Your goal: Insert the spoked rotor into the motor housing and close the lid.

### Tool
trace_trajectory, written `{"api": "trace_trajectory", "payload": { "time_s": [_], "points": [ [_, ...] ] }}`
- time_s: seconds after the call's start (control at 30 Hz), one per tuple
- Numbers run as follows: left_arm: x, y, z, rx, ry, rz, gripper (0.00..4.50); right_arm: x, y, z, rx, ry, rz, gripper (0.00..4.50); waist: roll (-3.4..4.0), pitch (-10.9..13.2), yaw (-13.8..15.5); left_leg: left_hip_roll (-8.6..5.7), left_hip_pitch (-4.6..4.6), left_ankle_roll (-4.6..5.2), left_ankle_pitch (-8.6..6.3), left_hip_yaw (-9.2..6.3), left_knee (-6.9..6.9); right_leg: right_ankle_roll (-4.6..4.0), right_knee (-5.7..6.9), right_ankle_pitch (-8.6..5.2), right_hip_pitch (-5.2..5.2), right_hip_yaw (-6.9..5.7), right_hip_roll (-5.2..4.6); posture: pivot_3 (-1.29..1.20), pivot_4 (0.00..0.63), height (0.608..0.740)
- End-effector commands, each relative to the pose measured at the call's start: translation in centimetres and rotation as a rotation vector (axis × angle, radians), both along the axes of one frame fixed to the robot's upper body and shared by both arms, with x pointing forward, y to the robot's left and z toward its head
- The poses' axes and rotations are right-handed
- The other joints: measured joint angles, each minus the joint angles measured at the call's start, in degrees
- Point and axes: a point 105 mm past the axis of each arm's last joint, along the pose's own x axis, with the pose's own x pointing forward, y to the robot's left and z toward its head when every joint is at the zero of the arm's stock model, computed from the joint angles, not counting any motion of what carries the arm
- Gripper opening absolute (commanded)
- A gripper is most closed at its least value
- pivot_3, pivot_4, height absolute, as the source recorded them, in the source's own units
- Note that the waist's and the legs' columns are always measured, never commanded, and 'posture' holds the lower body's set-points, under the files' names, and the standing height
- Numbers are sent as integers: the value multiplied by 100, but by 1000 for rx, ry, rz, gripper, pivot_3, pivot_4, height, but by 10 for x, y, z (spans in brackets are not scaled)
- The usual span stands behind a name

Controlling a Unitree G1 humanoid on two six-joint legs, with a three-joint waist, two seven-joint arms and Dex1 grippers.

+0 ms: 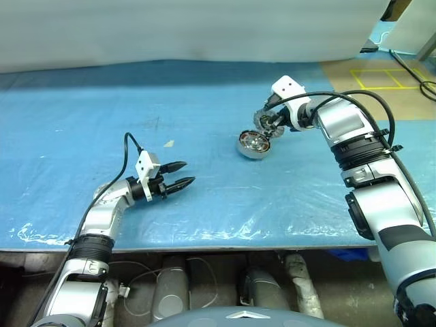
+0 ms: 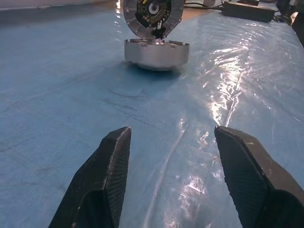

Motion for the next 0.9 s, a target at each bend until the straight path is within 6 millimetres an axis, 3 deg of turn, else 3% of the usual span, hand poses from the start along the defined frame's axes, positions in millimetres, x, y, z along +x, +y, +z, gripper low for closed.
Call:
{"api": "trace_trajectory", "payload": {
  "time_s": [0.03,0.23,0.53,0.7,0.77,0.9],
  "points": [
    [3,1,9,2,-47,2,2997,-3,-5,9,-17,-49,-27,36,0,0,-12,0,0,0,0,0,0,1,0,1,0,0,0,0,150,740],
    [6,0,7,7,-48,-1,2997,-6,4,17,-51,-88,50,36,0,0,-15,1,4,0,0,0,0,1,6,1,0,1,0,0,150,740],
    [8,-1,6,3,-49,2,2997,-4,26,65,-4,-214,136,36,1,1,-26,0,-3,0,0,0,-1,4,3,2,-7,1,0,0,150,740],
    [9,0,6,2,-48,9,2997,-29,66,75,103,-166,283,36,1,1,-35,0,-2,0,0,0,-9,3,2,2,-9,1,1,0,150,740],
    [9,0,5,3,-47,11,2997,-33,70,66,84,-152,294,36,1,1,-32,0,-2,0,0,-1,-16,13,2,8,-12,1,2,0,150,740],
    [10,-1,5,0,-48,12,2997,-30,57,22,18,-57,235,36,0,0,17,0,-2,-1,0,-1,-19,22,-3,13,-6,-6,0,0,150,740]
  ]
}}
